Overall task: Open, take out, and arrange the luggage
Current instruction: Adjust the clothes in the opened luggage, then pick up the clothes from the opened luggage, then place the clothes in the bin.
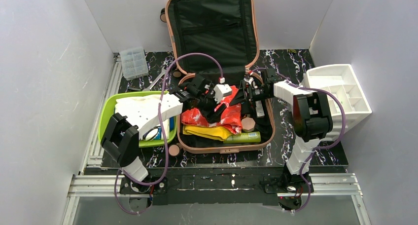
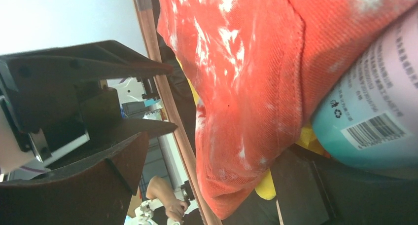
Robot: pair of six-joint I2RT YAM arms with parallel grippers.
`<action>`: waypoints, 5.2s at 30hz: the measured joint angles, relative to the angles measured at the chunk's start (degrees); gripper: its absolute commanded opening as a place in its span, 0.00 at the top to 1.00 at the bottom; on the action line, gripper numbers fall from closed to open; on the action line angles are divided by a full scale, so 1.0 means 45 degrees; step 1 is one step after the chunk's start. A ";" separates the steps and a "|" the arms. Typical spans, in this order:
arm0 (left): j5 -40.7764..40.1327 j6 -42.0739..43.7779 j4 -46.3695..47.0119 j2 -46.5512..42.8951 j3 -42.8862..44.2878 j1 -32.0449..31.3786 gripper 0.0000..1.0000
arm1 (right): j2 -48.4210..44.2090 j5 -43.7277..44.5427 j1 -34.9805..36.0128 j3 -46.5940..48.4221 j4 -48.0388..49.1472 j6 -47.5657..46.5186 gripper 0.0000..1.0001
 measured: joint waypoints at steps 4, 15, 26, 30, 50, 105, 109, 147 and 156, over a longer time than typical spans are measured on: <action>0.0097 0.0151 -0.0253 -0.0525 0.0000 0.0699 0.36 | 0.0044 -0.0321 0.0053 -0.0049 0.0345 0.0005 0.02; 0.0136 0.0835 -0.0641 -0.2161 -0.1156 0.2618 0.35 | -0.0427 -0.0690 0.0175 -0.1409 0.3628 0.1545 0.02; 0.0117 0.1491 -0.1175 -0.2157 -0.1588 0.3298 0.35 | -0.1365 0.0981 0.0884 -0.2914 0.7261 0.4153 0.02; 0.0151 0.1554 -0.1205 -0.2084 -0.1603 0.3308 0.35 | -0.1651 0.1773 0.1574 -0.3361 0.8349 0.4036 0.02; 0.1127 0.1292 -0.1491 -0.1632 -0.0899 0.3303 0.35 | -0.2239 0.4969 0.1841 -0.2429 0.4090 0.1447 0.01; -0.1360 -0.0228 -0.1564 -0.1681 -0.0044 0.3750 0.25 | -0.2181 0.7145 0.2385 0.0029 0.2171 0.0447 0.99; -0.1350 -0.0529 -0.1535 -0.1734 -0.0306 0.3988 0.21 | -0.2302 0.8072 0.2467 0.0947 0.1239 -0.0272 0.99; 0.6683 -0.4911 0.5911 -0.1569 -0.1651 0.6465 0.02 | -0.3254 0.6732 0.0680 0.8048 -0.2108 -0.2506 0.99; 0.8437 -0.6679 0.7698 0.1472 -0.0525 0.6275 0.02 | -0.3415 0.7393 0.0597 0.8111 -0.2419 -0.2429 0.99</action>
